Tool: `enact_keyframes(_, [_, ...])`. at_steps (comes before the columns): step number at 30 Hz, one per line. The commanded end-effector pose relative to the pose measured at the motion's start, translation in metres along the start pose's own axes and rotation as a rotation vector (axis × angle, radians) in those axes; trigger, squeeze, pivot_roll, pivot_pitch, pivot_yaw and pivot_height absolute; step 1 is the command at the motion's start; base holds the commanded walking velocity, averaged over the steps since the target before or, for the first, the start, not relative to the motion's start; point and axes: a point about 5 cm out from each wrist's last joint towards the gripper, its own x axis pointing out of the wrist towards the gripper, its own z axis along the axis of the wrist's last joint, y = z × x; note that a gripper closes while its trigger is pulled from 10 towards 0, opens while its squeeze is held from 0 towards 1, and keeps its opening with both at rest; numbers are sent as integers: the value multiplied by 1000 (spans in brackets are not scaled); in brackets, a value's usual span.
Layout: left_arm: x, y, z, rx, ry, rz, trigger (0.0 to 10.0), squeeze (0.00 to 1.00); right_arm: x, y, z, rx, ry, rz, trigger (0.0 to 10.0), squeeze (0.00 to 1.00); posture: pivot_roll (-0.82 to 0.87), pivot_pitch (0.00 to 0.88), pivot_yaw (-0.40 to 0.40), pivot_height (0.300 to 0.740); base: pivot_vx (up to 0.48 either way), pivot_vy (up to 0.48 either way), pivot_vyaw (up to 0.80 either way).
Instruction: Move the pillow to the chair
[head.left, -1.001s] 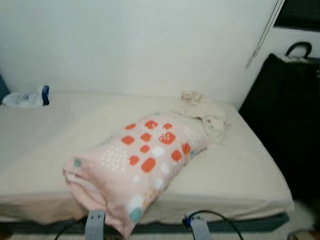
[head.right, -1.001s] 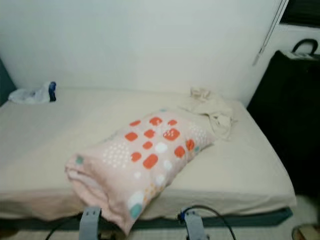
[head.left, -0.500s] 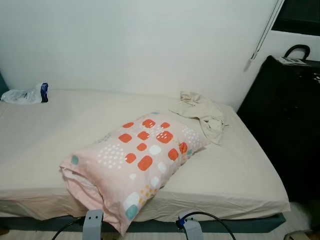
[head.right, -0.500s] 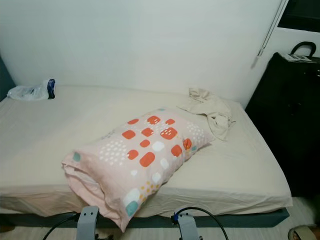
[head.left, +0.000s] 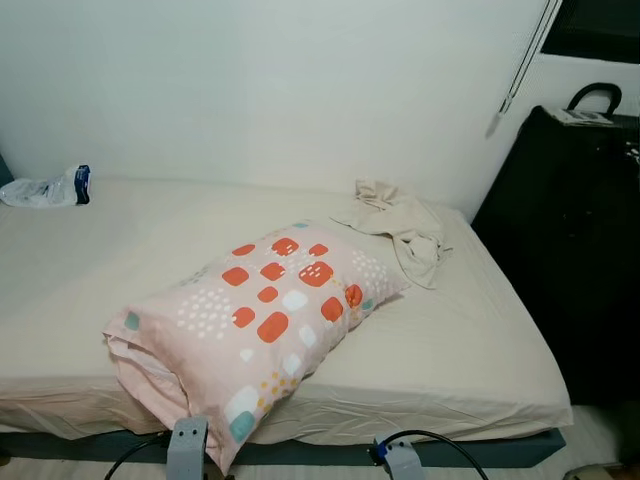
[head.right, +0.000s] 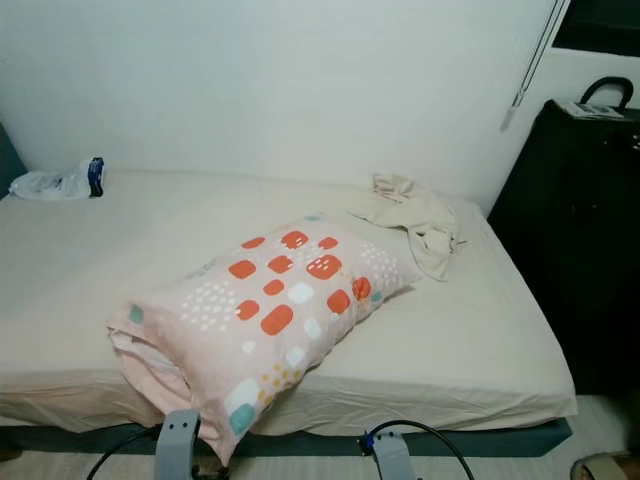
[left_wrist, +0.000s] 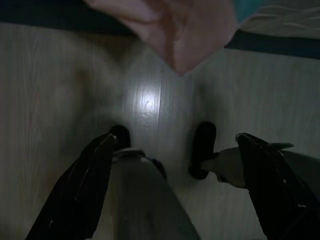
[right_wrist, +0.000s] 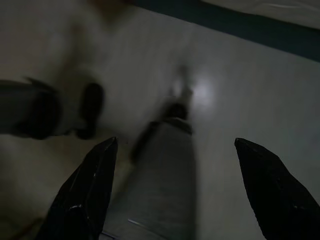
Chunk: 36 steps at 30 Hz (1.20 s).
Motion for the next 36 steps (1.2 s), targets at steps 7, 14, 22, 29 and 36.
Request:
enact_keyframes(7, [-1,2,-4,4,15,6,10000,0,1,6,-5,46,-11,24,10000,0,136,0,-102,740,0,0,783])
enact_keyframes(14, [-1,2,-4,0,13,5,10000,0,1,6,-6,94,-21,-6,10000,0,132,0,-98,740,0,0,328])
enact_keyframes(22, [0,1,0,-1,-10,-1,10000,0,-1,-6,6,174,-102,-87,10000,0,127,0,-96,740,0,0,0])
enact_keyframes(29, [0,1,4,15,-32,-9,10000,0,-2,-11,13,190,-116,-125,10000,0,126,0,-92,740,0,0,0])
enact_keyframes(36, [0,-1,5,23,-42,-23,10000,0,-1,-9,13,174,-113,-119,10000,0,124,0,-94,740,0,0,0])
